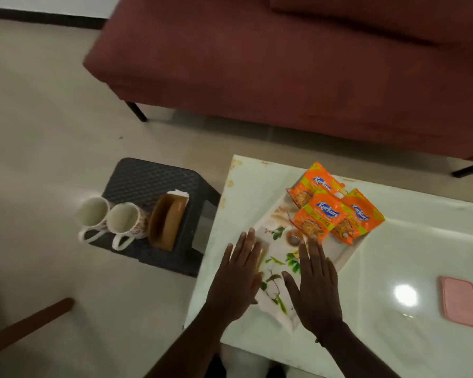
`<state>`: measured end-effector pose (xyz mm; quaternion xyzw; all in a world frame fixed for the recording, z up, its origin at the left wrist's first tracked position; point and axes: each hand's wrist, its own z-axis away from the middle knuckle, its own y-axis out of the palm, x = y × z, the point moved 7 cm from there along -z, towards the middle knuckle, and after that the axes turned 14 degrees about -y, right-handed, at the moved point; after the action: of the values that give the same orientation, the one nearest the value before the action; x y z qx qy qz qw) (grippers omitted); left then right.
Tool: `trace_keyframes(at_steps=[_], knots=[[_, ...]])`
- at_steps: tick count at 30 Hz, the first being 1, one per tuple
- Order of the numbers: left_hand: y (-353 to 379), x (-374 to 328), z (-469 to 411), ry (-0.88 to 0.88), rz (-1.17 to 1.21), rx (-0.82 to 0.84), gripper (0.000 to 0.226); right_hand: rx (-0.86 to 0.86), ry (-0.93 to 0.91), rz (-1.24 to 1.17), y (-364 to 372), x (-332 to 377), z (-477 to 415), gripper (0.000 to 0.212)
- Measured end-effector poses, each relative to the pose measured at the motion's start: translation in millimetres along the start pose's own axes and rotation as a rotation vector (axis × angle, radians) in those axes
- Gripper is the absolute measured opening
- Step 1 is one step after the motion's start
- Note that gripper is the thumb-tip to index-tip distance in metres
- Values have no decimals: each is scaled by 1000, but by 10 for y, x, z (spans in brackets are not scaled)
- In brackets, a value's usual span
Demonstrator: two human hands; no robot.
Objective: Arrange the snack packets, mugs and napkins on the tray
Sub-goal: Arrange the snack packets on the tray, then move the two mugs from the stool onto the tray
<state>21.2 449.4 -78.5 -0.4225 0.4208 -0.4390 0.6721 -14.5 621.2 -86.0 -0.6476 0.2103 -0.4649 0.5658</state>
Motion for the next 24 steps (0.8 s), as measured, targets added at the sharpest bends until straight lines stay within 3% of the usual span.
trace_keyframes(at_steps=[4, 11, 15, 18, 21, 23, 24], knots=[[-275, 603, 230, -122, 25, -100, 71, -71, 17, -94, -29, 515, -91, 74], [-787, 1406, 458, -128, 207, -237, 71, -208, 79, -220, 91, 1737, -470, 72], [-1077, 2094, 619, -204, 503, -283, 66, -299, 152, -371, 257, 2585, -609, 64], [-1229, 2744, 714, -422, 717, -305, 53, -283, 351, -612, 497, 3147, -715, 42], [-1091, 3423, 706, -816, 1079, -137, 33, -245, 598, -1165, 842, 3597, -852, 24], [-853, 3757, 661, -1028, 1279, 85, 31, -76, 663, -1301, 1070, 3815, -969, 34], [-788, 3868, 617, -1034, 1272, 163, 33, 21, 670, -1312, 1175, 3879, -1015, 36]])
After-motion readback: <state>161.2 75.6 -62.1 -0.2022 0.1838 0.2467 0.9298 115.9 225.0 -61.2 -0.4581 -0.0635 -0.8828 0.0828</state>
